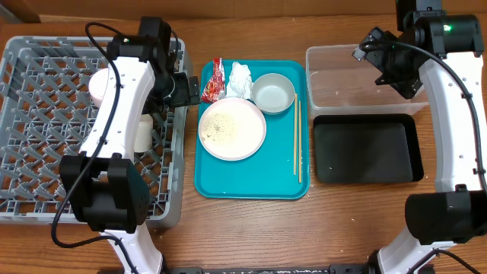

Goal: Sort waste into correct bins and load items into the dishwasher

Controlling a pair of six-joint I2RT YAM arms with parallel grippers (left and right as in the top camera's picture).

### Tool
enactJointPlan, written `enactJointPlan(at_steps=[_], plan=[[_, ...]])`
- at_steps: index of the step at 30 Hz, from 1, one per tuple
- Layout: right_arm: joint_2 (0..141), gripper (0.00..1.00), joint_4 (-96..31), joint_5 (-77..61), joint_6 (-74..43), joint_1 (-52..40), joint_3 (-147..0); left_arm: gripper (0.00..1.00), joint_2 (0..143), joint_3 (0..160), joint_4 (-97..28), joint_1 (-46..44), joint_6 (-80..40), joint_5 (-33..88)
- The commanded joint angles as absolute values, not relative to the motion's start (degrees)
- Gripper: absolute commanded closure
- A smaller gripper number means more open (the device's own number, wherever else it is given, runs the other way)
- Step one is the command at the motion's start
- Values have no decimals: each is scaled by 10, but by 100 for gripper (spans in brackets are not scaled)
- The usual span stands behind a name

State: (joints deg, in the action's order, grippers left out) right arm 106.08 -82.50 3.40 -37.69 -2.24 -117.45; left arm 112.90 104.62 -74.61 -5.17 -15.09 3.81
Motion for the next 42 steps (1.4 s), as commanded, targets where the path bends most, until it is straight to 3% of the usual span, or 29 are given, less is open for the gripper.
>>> enactJointPlan(at_steps=[1,25,34,42], plan=[[1058,0,-824,40,-375,-21,-1185,0,1131,1057,-745,-53,-155,45],[1058,0,-824,40,-375,-21,-1185,0,1131,1058,-717,-53,-155,37],[1058,0,-824,40,-375,-21,-1185,0,1131,1060,-748,-57,-141,107],[1058,0,-824,40,-375,-21,-1185,0,1130,1120,-844,-43,-204,-28]])
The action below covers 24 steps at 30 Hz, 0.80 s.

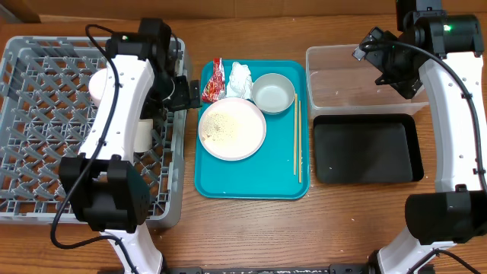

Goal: Sort waste into correct bins and load items into the dishwasher

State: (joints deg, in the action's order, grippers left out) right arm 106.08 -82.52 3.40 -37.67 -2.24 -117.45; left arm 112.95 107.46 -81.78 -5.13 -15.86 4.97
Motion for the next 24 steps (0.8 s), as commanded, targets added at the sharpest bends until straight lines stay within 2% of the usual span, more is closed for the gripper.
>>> enactJointPlan(at_steps=[1,7,20,24], plan=[[1058,0,-824,40,-375,-21,-1185,0,1130,1131,-859,-41,-221,-55],[1058,0,-824,40,-375,-21,-1185,0,1130,1158,-901,-37,-331,-234],[1058,0,-824,40,-375,-21,-1185,0,1131,1100,-836,-10,-338,-212],[1058,0,-824,40,-375,-21,-1185,7,1131,1068,-809,5,-350,-210]])
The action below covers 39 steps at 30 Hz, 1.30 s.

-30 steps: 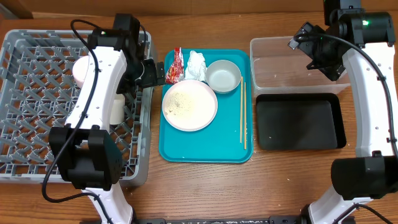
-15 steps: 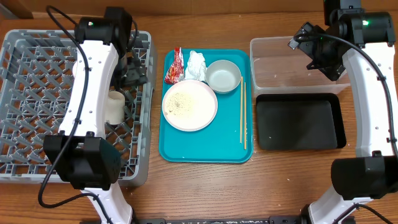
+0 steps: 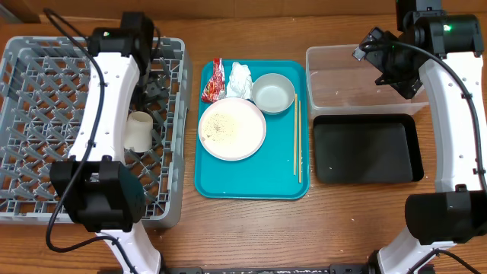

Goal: Sort waste into correct bins and load items into the dishwasher

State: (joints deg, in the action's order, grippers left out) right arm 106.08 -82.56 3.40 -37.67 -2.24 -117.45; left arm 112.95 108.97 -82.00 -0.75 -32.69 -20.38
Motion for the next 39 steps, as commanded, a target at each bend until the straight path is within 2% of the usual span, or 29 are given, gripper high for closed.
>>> enactJointPlan(at_steps=[1,5,7,16,25,39], plan=[[1058,0,-824,40,-375,-21,-1185,9,1131,1060,-800,8,-350,-209],[1058,0,-824,40,-375,-21,-1185,20,1131,1040,-780,19,-349,-193],[1058,0,-824,40,-375,-21,-1185,21,1131,1035,-766,23,-347,-150],[1058,0,-824,40,-375,-21,-1185,21,1131,1032,-732,18,-359,-122],[1058,0,-824,40,-375,-21,-1185,26,1131,1026,-736,17,-361,-124],[1058,0,-824,40,-375,-21,-1185,27,1131,949,-692,15,-362,-126]])
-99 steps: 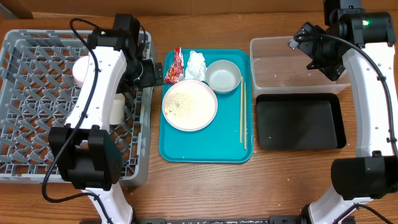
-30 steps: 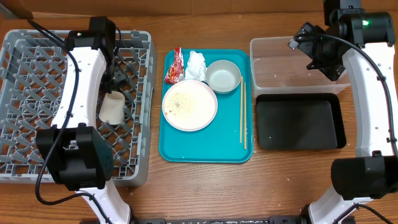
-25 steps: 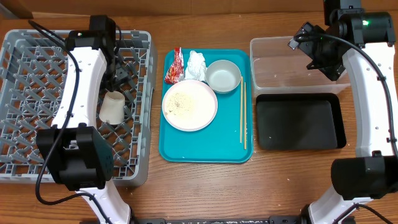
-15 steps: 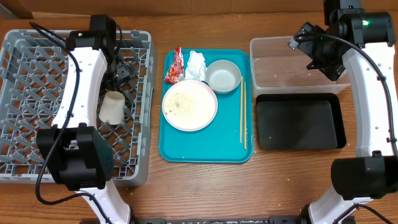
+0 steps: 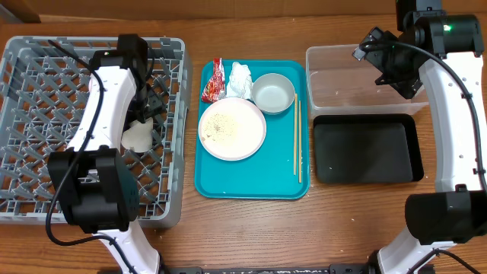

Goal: Sort waste into correct bins and load items into the dishwasher

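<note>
My left gripper (image 5: 150, 108) hangs inside the grey dishwasher rack (image 5: 46, 68), right above a cream cup (image 5: 137, 137) lying among the tines; its fingers look spread and hold nothing. On the teal tray (image 5: 251, 186) lie a white plate with crumbs (image 5: 232, 128), a small bowl (image 5: 273, 92), wooden chopsticks (image 5: 297, 141), a red wrapper (image 5: 212, 81) and a crumpled white napkin (image 5: 240, 75). My right gripper (image 5: 362, 53) hovers at the far left corner of the clear bin (image 5: 319, 95); its jaws are too small to read.
A black bin (image 5: 367, 148) sits in front of the clear bin at the right. The left arm's white link crosses the rack's middle and hides part of it. Bare wood runs along the table's front edge.
My left gripper has moved nearer and down onto the cream cup, which now looks tilted and slightly shifted. The right arm and the tray items are unchanged.
At first my left gripper stood at the rack's right wall beside the tray's left edge, and a pale round item showed in the rack. It stayed there, then was inside the rack behind the cup, and now hangs just above the cup.
</note>
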Controlling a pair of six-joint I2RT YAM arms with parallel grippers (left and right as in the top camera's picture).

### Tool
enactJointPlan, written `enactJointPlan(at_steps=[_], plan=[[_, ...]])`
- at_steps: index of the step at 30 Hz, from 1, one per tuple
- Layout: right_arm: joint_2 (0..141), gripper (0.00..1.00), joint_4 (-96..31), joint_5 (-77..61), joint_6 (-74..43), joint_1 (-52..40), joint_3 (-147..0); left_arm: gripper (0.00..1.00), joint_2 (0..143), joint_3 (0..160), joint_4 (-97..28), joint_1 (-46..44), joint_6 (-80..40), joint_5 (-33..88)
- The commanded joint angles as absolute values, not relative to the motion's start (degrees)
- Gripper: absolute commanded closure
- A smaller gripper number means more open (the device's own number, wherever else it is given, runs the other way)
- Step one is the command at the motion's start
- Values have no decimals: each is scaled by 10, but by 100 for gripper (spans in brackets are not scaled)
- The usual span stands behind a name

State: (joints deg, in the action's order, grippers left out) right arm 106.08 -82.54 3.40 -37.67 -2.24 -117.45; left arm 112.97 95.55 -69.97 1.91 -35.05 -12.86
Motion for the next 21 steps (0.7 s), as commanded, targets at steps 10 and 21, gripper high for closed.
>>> enactJointPlan(at_steps=[10,21], plan=[[1058,0,-824,40,-375,-21,-1185,39,1131,950,-702,15,-360,-126],[1058,0,-824,40,-375,-21,-1185,43,1131,1006,-775,15,-355,-126]])
